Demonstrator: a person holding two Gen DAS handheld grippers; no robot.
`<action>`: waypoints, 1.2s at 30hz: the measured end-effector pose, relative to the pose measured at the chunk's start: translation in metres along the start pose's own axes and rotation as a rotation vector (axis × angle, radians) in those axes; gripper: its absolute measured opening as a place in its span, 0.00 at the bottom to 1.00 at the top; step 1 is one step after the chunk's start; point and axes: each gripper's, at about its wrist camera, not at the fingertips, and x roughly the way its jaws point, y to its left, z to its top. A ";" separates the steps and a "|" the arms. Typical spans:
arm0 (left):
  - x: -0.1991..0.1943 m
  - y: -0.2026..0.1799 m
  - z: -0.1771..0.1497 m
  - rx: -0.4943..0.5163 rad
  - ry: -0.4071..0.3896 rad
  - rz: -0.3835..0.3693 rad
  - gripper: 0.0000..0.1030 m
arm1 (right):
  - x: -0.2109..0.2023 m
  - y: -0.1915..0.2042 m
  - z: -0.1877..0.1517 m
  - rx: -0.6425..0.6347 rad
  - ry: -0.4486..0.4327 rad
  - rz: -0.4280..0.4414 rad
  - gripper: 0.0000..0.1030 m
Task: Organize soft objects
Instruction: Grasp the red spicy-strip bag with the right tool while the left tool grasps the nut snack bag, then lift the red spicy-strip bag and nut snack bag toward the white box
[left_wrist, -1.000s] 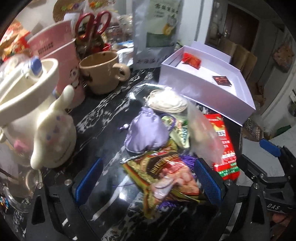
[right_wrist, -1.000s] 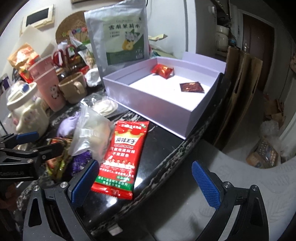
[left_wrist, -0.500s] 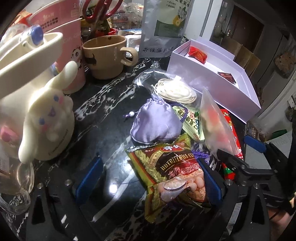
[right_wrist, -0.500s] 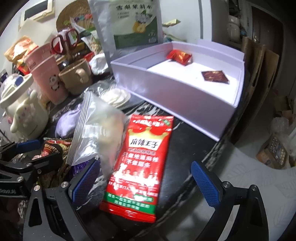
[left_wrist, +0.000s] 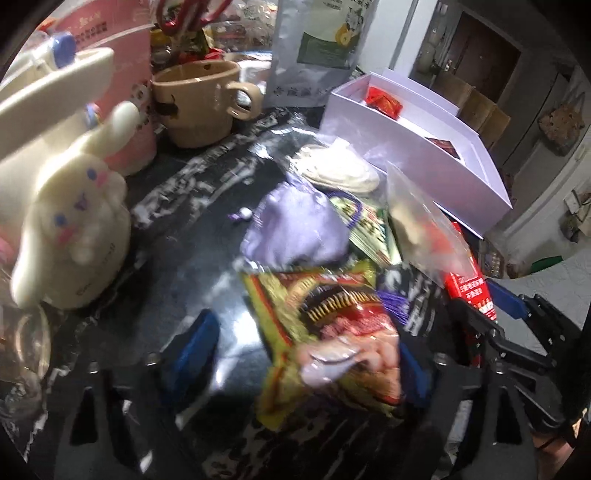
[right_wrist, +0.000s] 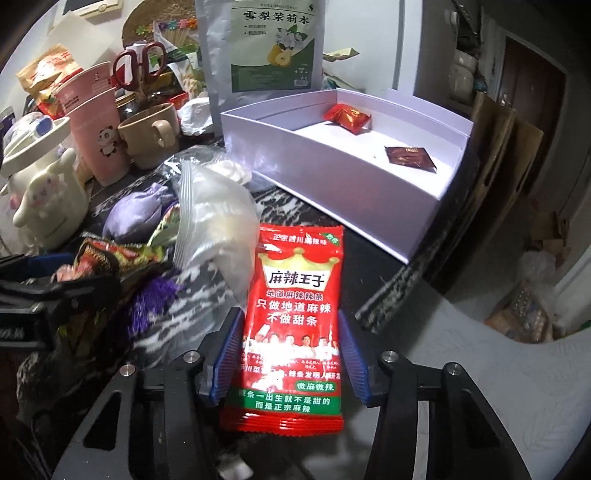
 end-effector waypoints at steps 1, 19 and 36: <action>-0.001 -0.002 -0.001 0.009 -0.012 0.005 0.74 | -0.001 0.000 -0.002 0.004 0.003 0.002 0.50; -0.019 -0.010 -0.027 0.024 -0.002 -0.039 0.53 | -0.011 -0.005 -0.020 0.082 0.025 0.046 0.52; -0.025 -0.017 -0.022 0.053 -0.062 0.004 0.52 | -0.012 0.001 -0.016 0.065 0.014 0.028 0.44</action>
